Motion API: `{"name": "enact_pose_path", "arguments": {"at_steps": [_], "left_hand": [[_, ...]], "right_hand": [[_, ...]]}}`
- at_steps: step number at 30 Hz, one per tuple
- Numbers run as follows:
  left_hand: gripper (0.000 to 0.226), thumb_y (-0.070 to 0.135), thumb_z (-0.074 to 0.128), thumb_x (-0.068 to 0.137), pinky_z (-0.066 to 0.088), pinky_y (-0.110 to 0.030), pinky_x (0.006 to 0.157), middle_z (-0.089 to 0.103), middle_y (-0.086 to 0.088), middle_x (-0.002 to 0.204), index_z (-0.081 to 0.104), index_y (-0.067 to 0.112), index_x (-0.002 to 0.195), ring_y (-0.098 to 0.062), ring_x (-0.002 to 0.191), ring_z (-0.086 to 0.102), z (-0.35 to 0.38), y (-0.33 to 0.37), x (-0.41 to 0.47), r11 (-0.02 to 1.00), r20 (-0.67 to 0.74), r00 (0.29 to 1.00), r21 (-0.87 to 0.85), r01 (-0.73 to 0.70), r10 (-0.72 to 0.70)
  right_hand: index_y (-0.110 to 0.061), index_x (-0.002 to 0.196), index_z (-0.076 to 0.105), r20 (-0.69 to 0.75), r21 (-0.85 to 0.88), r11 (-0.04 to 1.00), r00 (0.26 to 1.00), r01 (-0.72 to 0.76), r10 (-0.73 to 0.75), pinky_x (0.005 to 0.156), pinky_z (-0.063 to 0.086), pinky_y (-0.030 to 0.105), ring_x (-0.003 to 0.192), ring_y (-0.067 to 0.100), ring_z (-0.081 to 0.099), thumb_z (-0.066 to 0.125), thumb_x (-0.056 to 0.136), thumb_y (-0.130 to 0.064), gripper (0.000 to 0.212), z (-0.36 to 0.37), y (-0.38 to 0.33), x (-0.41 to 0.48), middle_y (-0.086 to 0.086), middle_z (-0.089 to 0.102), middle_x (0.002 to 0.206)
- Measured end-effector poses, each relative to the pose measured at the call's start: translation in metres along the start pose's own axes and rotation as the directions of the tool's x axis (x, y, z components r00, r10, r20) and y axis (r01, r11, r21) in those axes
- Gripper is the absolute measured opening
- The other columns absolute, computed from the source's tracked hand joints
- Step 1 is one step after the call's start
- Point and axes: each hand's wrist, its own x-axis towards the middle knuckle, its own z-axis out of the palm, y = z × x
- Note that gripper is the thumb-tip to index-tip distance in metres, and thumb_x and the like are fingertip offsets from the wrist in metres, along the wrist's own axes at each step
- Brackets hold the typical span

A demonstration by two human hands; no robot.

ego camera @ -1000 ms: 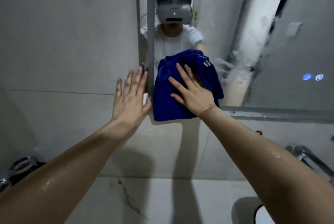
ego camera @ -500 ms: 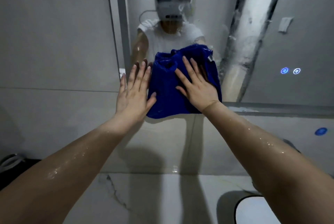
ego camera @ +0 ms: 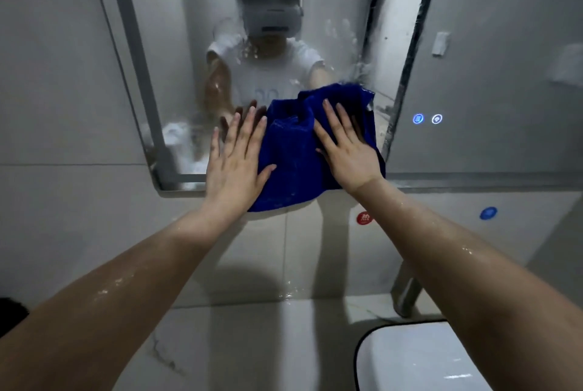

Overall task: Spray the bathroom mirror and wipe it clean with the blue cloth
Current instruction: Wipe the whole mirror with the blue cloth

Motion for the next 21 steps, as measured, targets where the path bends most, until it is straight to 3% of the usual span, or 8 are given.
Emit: {"name": "enact_pose_path", "arguments": {"at_steps": [3, 5, 9, 11, 13, 16, 19, 21], "left_hand": [[0.068, 0.039, 0.051, 0.090, 0.002, -0.040, 0.116, 0.011, 0.001, 0.158, 0.020, 0.017, 0.147, -0.021, 0.144, 0.012, -0.004, 0.014, -0.002, 0.997, -0.012, 1.000, -0.076, 0.024, -0.025], [0.057, 0.035, 0.056, 0.087, 0.011, -0.039, 0.115, 0.029, -0.001, 0.150, 0.036, 0.016, 0.138, -0.023, 0.137, 0.025, -0.009, 0.016, -0.004, 0.991, -0.033, 0.999, -0.125, 0.037, -0.042], [0.048, 0.029, 0.061, 0.084, 0.037, -0.040, 0.103, 0.049, -0.003, 0.131, 0.044, 0.017, 0.127, -0.024, 0.122, 0.043, -0.015, 0.003, -0.008, 0.941, 0.051, 0.997, -0.330, 0.074, -0.060], [0.045, 0.024, 0.062, 0.084, 0.044, -0.039, 0.094, 0.053, -0.004, 0.125, 0.043, 0.018, 0.124, -0.021, 0.115, 0.049, -0.023, -0.003, -0.012, 0.833, 0.168, 0.982, -0.528, 0.163, -0.085], [0.049, 0.024, 0.065, 0.084, 0.043, -0.032, 0.094, 0.053, -0.001, 0.128, 0.040, 0.019, 0.126, -0.016, 0.117, 0.049, -0.031, -0.007, -0.015, 0.732, 0.242, 0.965, -0.638, 0.239, -0.104], [0.061, 0.032, 0.069, 0.082, 0.036, -0.024, 0.096, 0.050, 0.004, 0.135, 0.038, 0.022, 0.133, -0.013, 0.123, 0.045, -0.046, -0.010, -0.016, 0.662, 0.296, 0.946, -0.684, 0.305, -0.130], [0.072, 0.042, 0.072, 0.076, 0.038, -0.024, 0.096, 0.048, 0.009, 0.133, 0.039, 0.021, 0.136, -0.009, 0.120, 0.046, -0.063, -0.010, -0.014, 0.609, 0.452, 0.888, -0.680, 0.408, -0.090], [0.076, 0.046, 0.074, 0.071, 0.045, -0.024, 0.092, 0.054, 0.010, 0.128, 0.042, 0.022, 0.135, -0.008, 0.114, 0.053, -0.072, -0.005, -0.020, 0.542, 0.575, 0.818, -0.693, 0.476, 0.017]], "right_hand": [[-0.021, 0.149, -0.003, 0.040, 0.016, 1.000, 0.999, 0.018, -0.019, 0.100, 0.044, 0.038, 0.142, 0.019, -0.008, 0.049, 0.093, -0.007, 0.078, -0.005, 0.001, -0.002, 0.004, -0.007, 0.157], [-0.017, 0.150, 0.000, 0.047, 0.037, 0.999, 0.999, 0.012, -0.013, 0.099, 0.045, 0.037, 0.142, 0.020, -0.009, 0.052, 0.089, -0.001, 0.081, -0.010, -0.003, -0.002, 0.006, -0.005, 0.158], [-0.017, 0.150, -0.001, 0.098, 0.069, 0.997, 0.995, 0.017, -0.024, 0.089, 0.052, 0.037, 0.143, 0.019, -0.009, 0.046, 0.090, 0.003, 0.079, -0.019, -0.007, -0.002, 0.005, -0.006, 0.159], [-0.019, 0.150, -0.004, 0.105, 0.078, 0.997, 0.994, 0.014, -0.022, 0.086, 0.054, 0.037, 0.144, 0.020, -0.008, 0.045, 0.091, 0.003, 0.080, -0.027, -0.010, -0.003, 0.002, -0.009, 0.158], [-0.018, 0.150, -0.001, 0.113, 0.086, 0.996, 0.993, 0.034, -0.043, 0.092, 0.051, 0.039, 0.146, 0.025, -0.003, 0.045, 0.092, 0.002, 0.077, -0.036, -0.015, -0.005, 0.003, -0.006, 0.159], [-0.013, 0.150, 0.010, 0.096, 0.052, 0.985, 0.981, 0.166, -0.171, 0.110, 0.034, 0.048, 0.144, 0.034, 0.013, 0.046, 0.094, -0.009, 0.067, -0.049, -0.025, -0.007, 0.011, 0.012, 0.158], [-0.011, 0.147, 0.024, 0.063, 0.016, 0.947, 0.945, 0.321, -0.321, 0.113, 0.025, 0.049, 0.139, 0.039, 0.027, 0.032, 0.094, -0.019, 0.055, -0.058, -0.036, -0.012, 0.014, 0.028, 0.153], [-0.010, 0.146, 0.027, 0.063, 0.061, 0.940, 0.939, 0.336, -0.339, 0.112, 0.026, 0.050, 0.138, 0.040, 0.029, 0.029, 0.094, -0.020, 0.054, -0.067, -0.048, -0.019, 0.015, 0.031, 0.151]]}}
